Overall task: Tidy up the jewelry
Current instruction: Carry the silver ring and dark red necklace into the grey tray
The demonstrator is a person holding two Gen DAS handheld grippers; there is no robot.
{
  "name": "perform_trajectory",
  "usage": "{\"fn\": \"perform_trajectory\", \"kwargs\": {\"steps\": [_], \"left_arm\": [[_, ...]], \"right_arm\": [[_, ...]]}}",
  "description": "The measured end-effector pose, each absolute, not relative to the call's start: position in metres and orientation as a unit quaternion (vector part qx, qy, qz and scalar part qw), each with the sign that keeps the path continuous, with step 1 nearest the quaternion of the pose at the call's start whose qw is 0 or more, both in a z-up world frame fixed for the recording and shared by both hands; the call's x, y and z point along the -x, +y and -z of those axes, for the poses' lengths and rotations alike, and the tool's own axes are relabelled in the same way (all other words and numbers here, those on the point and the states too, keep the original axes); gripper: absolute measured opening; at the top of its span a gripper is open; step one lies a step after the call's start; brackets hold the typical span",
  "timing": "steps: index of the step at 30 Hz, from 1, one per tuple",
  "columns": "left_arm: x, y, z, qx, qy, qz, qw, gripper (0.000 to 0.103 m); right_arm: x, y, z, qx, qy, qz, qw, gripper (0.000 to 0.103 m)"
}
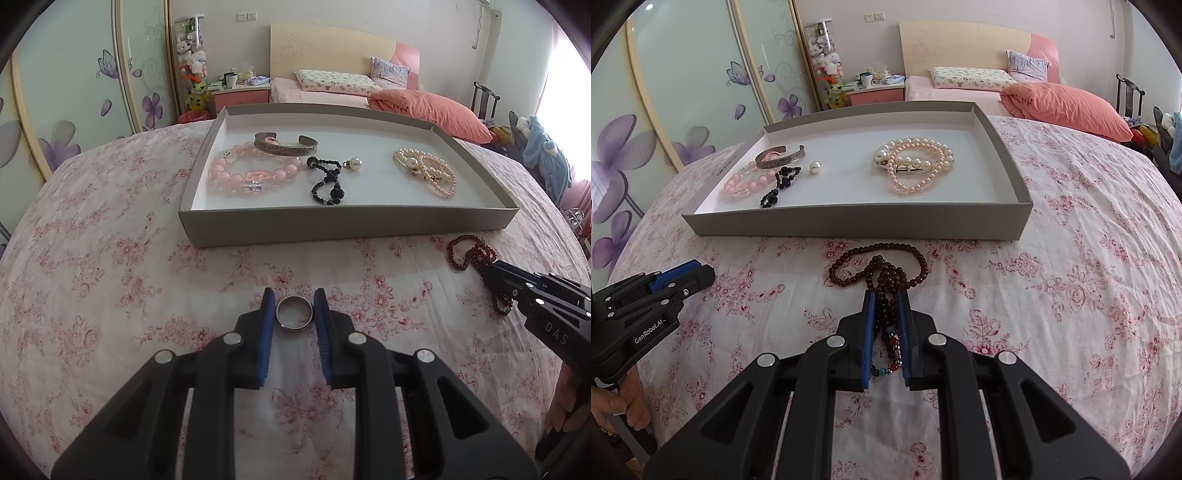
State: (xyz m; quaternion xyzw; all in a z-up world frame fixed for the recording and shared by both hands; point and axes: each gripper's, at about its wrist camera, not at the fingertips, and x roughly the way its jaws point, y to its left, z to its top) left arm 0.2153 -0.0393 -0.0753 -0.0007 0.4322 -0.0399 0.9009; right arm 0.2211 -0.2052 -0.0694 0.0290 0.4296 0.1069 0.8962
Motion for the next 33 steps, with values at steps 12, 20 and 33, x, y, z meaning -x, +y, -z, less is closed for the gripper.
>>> {"fn": "perform_trajectory", "kwargs": {"steps": [12,20,33], "left_arm": [[-0.214,-0.039,0.075,0.007,0.431,0.038,0.901,0.022],[-0.206,-0.028,0.065,0.022,0.422,0.030,0.906,0.022],[-0.181,-0.011,0.020,0.037,0.337,0.018,0.941,0.022]], "right_arm": [[-0.218,-0.200,0.066,-0.010,0.416,-0.106,0.903,0.005],[-0.210,-0.202,0.052,-0.016,0.390,-0.110,0.914,0.005],[-0.196,-0.215,-0.009,-0.055,0.302,-0.123,0.944,0.005]]}}
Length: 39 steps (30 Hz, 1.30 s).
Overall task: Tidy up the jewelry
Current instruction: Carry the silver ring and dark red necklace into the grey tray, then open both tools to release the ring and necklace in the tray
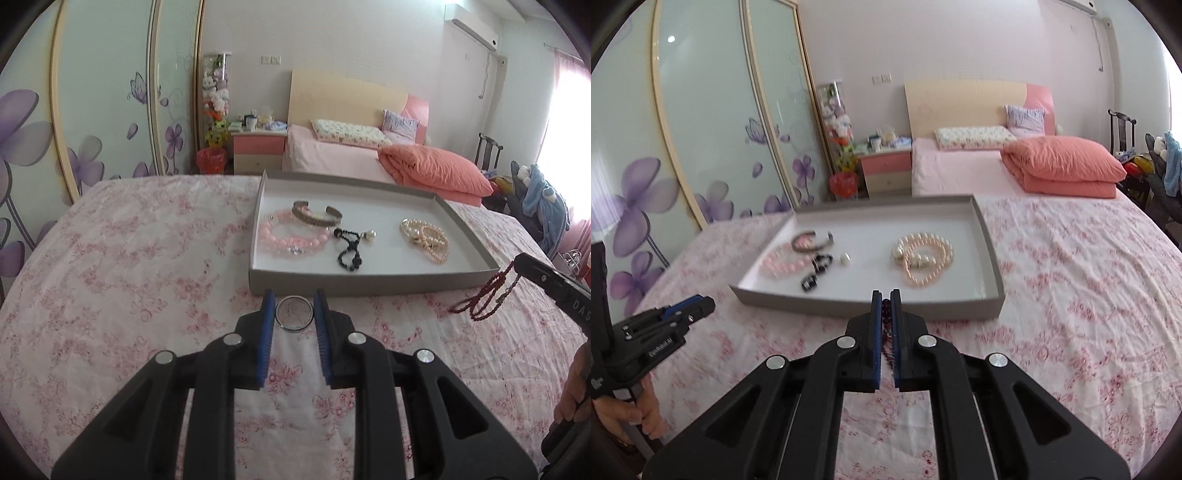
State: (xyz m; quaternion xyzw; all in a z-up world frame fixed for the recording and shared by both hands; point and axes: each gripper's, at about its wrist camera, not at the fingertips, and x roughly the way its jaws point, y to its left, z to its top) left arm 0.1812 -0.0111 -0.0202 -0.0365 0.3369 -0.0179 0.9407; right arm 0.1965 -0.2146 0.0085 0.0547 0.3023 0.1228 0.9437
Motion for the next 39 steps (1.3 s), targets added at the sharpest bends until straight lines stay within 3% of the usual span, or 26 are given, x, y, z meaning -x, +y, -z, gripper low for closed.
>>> {"fn": "perform_trajectory", "kwargs": {"steps": [17,39], "left_arm": [[-0.178,-0.030,0.001,-0.001,0.294,0.030,0.955,0.022],[-0.266,-0.053,-0.010,-0.001,0.284,0.059,0.957,0.022]], "right_arm": [[-0.194,-0.213,-0.038,-0.062,0.255,-0.131,0.956,0.005],[-0.277,-0.206,-0.038,-0.082,0.259,-0.120,0.955,0.005]]}}
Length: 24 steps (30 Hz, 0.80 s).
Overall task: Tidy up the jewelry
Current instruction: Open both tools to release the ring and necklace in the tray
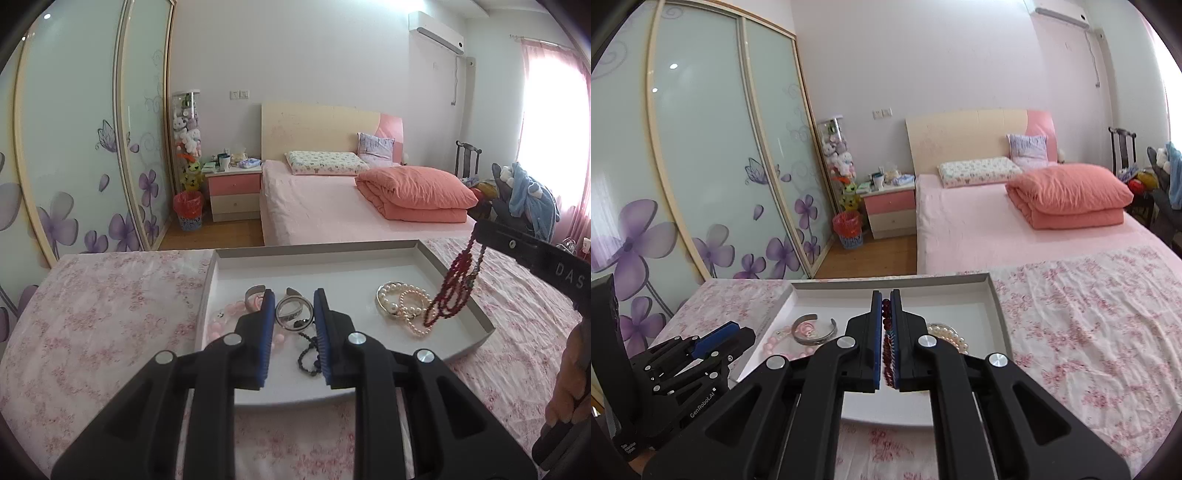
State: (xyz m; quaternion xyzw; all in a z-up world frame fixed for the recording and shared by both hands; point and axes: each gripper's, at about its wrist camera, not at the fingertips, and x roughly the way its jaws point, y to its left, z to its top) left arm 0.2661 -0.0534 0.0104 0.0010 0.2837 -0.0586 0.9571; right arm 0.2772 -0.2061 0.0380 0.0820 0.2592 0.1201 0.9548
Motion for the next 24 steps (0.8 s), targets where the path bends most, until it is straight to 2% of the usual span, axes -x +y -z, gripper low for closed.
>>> {"fn": "perform_trajectory", "kwargs": {"steps": [16,18,19,20,24], "left_arm": [[-0.325,-0.068,0.024,0.006,0.324,0.068,0.943,0.023],[-0.327,-0.065,0.026,0.013,0.328,0.071,0.942,0.026],[-0.327,-0.063,0.027,0.016,0.329,0.071,0.941,0.030],[-0.328,-0.061,0.027,0.021,0.330,0.070,0.941,0.034],[-0.328,-0.049,0.025,0.036,0.331,0.064,0.941,0.036]], "right_arm": [[-0.323,-0.207,0.007,-0.095,0.321,-0.104,0.937,0.007],[-0.323,-0.210,0.010,-0.100,0.325,-0.100,0.935,0.018],[-0.322,-0.212,0.011,-0.102,0.324,-0.097,0.936,0.035],[-0.320,-0.213,0.011,-0.102,0.321,-0.094,0.937,0.046],[-0.317,-0.217,0.010,-0.103,0.318,-0.088,0.938,0.046]]}}
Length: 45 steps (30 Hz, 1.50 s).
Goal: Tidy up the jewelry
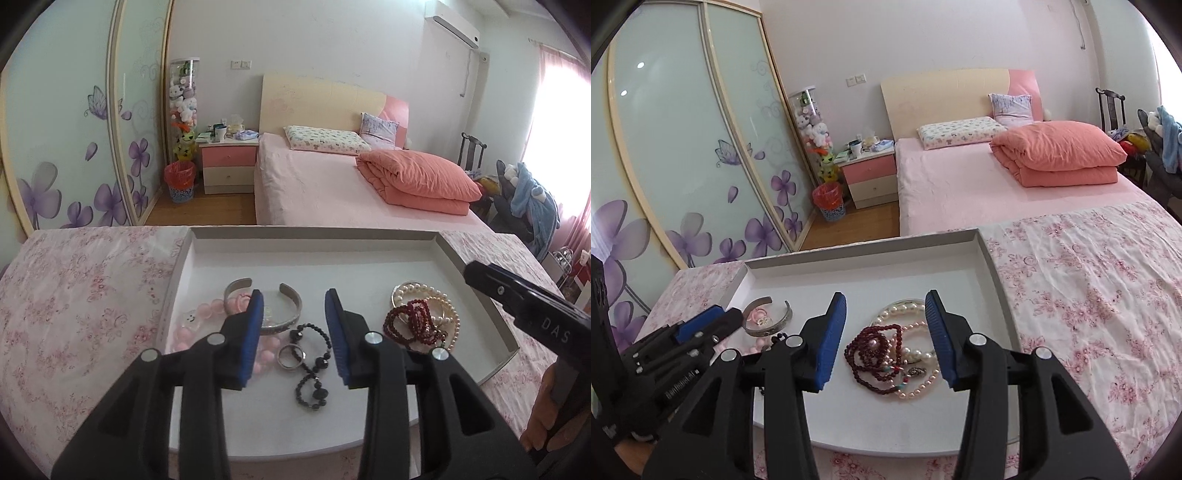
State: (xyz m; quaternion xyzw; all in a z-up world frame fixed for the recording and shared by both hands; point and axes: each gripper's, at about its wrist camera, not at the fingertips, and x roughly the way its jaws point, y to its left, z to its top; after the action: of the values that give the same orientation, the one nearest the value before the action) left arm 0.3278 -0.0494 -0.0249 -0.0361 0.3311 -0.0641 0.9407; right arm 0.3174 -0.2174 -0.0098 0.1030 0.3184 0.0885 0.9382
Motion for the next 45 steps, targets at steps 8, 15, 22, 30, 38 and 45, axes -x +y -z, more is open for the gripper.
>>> {"fn": "perform_trajectory", "kwargs": {"steps": [8,15,22,30,38,45], "left_arm": [[-0.316,-0.024,0.010,0.059,0.323,0.045,0.944,0.041],[-0.286,-0.013,-0.007,0.060,0.308,0.039,0.949,0.048],[-0.240,0.001,-0.021,0.061,0.288,0.033,0.955,0.065],[-0.176,0.013,-0.034,0.053,0.251,0.018,0.966,0.099],[-0.129,0.013,-0.035,0.029,0.230,-0.001,0.973,0.099],[-0.102,0.011,-0.029,0.017,0.212,-0.013,0.977,0.099]], "right_arm": [[-0.305,-0.219,0.003,-0.102,0.313,-0.088,0.940,0.046],[-0.279,-0.214,-0.009,-0.095,0.300,-0.089,0.945,0.054],[-0.238,-0.212,-0.023,-0.081,0.271,-0.085,0.955,0.081],[-0.186,-0.214,-0.037,-0.068,0.228,-0.071,0.969,0.101],[-0.138,-0.200,-0.042,-0.034,0.204,-0.077,0.975,0.101],[-0.115,-0.196,-0.040,-0.028,0.197,-0.068,0.978,0.101]]}}
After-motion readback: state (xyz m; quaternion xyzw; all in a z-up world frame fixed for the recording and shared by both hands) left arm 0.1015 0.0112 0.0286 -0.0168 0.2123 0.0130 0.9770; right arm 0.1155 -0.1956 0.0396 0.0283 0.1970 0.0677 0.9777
